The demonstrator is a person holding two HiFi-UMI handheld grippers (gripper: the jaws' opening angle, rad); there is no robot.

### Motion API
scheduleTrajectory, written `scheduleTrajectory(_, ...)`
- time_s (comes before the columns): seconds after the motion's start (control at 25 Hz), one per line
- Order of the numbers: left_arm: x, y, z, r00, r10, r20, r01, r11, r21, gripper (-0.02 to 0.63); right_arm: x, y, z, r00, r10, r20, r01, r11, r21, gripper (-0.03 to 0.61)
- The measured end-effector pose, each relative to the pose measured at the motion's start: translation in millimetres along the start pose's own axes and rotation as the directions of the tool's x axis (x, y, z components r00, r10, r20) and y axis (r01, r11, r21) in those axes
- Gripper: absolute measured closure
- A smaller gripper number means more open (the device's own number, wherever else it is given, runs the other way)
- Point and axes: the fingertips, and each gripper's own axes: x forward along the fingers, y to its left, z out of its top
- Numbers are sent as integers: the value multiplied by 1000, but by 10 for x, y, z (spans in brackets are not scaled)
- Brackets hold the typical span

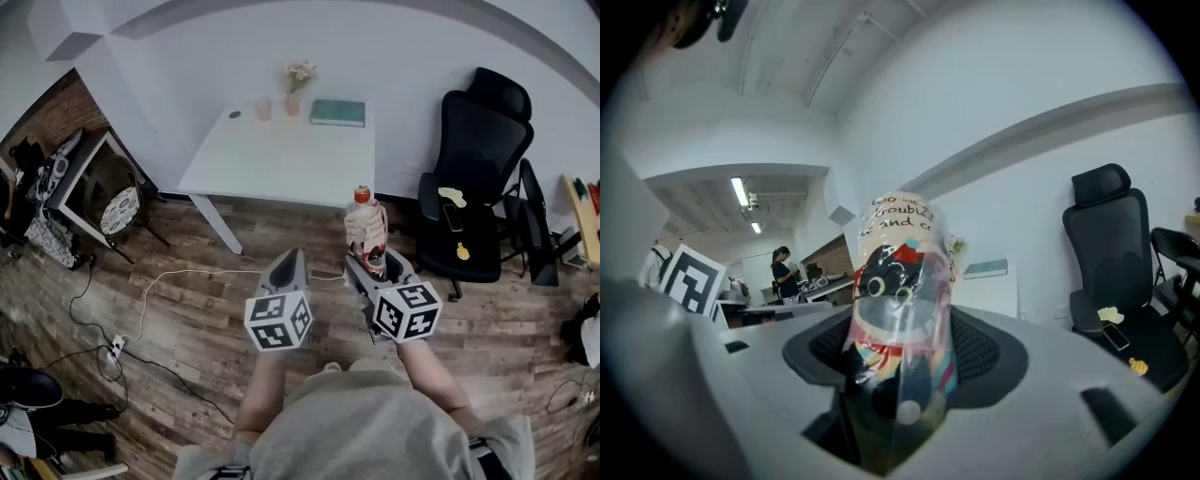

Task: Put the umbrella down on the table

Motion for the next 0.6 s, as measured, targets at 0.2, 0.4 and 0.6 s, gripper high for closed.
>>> scheduleTrajectory(0.2, 84, 79, -27, 1000, 6, -24, -5, 1000, 20, 604, 126, -44, 16, 1000, -1, -9, 1, 1000, -3, 307)
scheduleTrajectory(0.4, 232, 171, -82, 999, 21, -35, -21, 1000, 14, 604, 278, -136, -17, 1000, 5, -17, -5, 1000, -1, 307)
scheduleTrajectory(0.6, 505, 323, -62, 998, 40, -38, -39, 999, 17, 604, 585, -247, -25, 999, 23, -29, -23, 1000, 3, 307)
